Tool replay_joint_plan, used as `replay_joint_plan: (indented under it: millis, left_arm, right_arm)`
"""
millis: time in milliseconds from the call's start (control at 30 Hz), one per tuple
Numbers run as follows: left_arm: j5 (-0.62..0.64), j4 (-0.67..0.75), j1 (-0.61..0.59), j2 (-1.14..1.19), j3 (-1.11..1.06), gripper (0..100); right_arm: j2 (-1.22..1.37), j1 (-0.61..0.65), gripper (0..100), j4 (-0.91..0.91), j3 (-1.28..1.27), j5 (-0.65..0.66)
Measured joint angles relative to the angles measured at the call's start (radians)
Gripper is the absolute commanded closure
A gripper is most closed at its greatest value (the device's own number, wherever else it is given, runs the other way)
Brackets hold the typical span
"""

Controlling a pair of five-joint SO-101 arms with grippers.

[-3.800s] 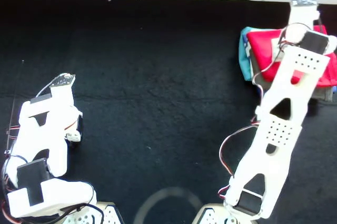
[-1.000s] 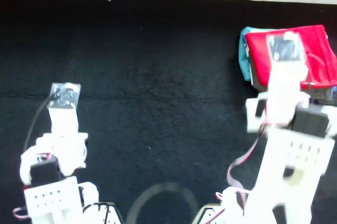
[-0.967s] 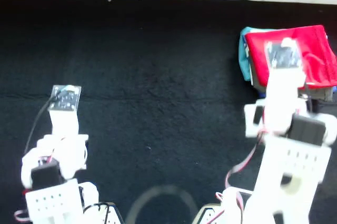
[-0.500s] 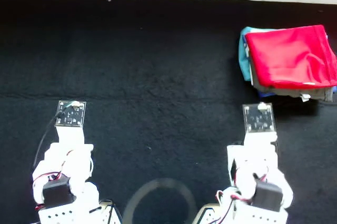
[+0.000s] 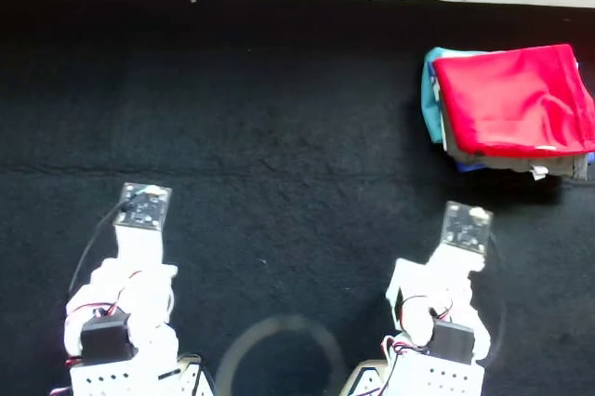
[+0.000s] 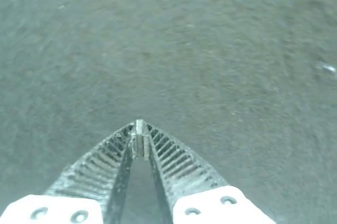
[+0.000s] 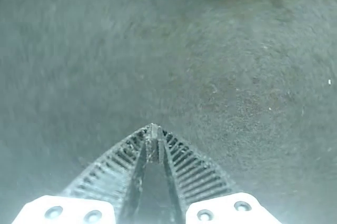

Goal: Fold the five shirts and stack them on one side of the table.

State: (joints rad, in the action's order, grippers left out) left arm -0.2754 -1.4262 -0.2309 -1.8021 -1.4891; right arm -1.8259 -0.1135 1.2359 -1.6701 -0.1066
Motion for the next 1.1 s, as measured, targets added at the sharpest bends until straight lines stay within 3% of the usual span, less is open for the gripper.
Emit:
replay_joint_plan:
  millis: [167,400,1100]
  left_arm:
    - [0.023,-0.005,0.074,0.000,0.000,99]
    - [0.308,-0.011,0.074,0.000,0.000,99]
    - [0.284,0.087,0.072,-0.002,-0.187,99]
  right_arm:
    - [0.000,0.002,99.3,0.003,0.000,-0.044]
    - [0.000,0.002,99.3,0.003,0.000,-0.048]
    - [0.000,0.002,99.3,0.003,0.000,-0.048]
